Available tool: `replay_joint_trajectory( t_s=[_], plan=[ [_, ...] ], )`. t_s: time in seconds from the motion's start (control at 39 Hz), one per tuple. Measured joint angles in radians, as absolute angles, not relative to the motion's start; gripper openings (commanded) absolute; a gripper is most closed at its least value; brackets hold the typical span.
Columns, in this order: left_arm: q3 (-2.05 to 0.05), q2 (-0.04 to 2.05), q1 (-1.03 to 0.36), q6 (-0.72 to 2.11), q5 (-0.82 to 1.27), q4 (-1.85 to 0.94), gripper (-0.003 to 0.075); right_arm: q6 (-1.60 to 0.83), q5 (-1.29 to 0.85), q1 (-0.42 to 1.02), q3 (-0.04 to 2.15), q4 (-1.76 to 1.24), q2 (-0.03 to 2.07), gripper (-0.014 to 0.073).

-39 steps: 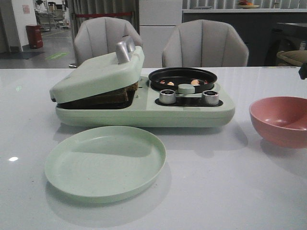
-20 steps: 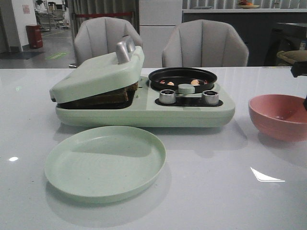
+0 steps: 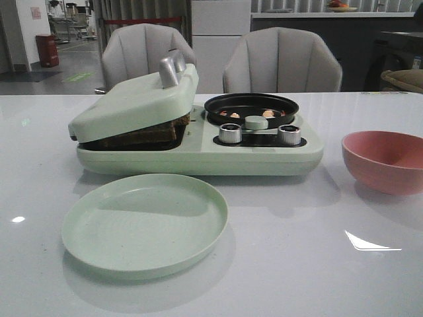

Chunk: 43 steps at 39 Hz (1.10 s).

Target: Make breakfast with bread and shrimp

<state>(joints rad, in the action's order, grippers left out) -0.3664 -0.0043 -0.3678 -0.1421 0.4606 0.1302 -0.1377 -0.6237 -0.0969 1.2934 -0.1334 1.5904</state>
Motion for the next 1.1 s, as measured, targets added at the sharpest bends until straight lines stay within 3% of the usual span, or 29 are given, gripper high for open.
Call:
replay_joint_trajectory(
  t_s=[0.41,1.1],
  plan=[
    [-0.366,-0.004,-0.368,-0.142,0.46,0.13,0.0114,-0.168,-0.525,0.062,1.242,-0.141,1.371,0.0427],
    [-0.366,-0.004,-0.368,-0.142,0.46,0.13,0.0114,-0.171,-0.069,0.213,0.711,-0.193,0.858,0.0427]
  ],
)
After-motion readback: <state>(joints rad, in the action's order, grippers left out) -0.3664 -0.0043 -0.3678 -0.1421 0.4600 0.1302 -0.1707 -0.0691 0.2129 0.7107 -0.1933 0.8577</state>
